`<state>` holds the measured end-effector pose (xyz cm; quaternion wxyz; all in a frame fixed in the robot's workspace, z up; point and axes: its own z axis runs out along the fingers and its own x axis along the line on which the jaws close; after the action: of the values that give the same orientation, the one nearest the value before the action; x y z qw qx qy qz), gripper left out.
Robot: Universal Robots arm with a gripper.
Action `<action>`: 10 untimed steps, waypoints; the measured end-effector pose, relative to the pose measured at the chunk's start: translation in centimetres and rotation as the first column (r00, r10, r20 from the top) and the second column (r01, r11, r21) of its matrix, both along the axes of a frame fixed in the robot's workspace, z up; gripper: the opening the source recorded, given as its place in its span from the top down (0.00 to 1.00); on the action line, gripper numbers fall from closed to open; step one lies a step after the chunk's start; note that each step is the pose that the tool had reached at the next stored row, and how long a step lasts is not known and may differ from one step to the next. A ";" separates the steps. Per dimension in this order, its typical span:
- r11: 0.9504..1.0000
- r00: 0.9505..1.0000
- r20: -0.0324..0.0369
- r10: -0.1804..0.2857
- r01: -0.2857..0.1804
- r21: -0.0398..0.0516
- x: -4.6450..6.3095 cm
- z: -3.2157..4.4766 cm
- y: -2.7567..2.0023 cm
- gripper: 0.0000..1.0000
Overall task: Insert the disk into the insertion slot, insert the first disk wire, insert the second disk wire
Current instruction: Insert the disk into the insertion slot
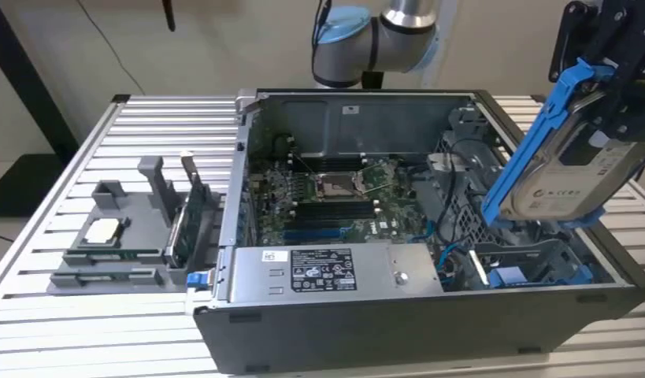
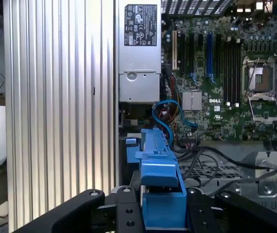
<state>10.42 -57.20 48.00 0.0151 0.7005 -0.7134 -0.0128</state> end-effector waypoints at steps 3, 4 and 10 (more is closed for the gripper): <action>1.000 1.000 0.000 0.000 0.000 0.000 0.2 -0.32 -0.02 0.67; 1.000 1.000 0.000 0.000 0.000 0.000 0.3 -0.42 -0.03 0.67; 1.000 1.000 0.000 0.000 0.000 0.000 1.0 -2.41 -0.20 0.67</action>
<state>11.38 -57.40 45.60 0.0150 0.7005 -0.7134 -0.0128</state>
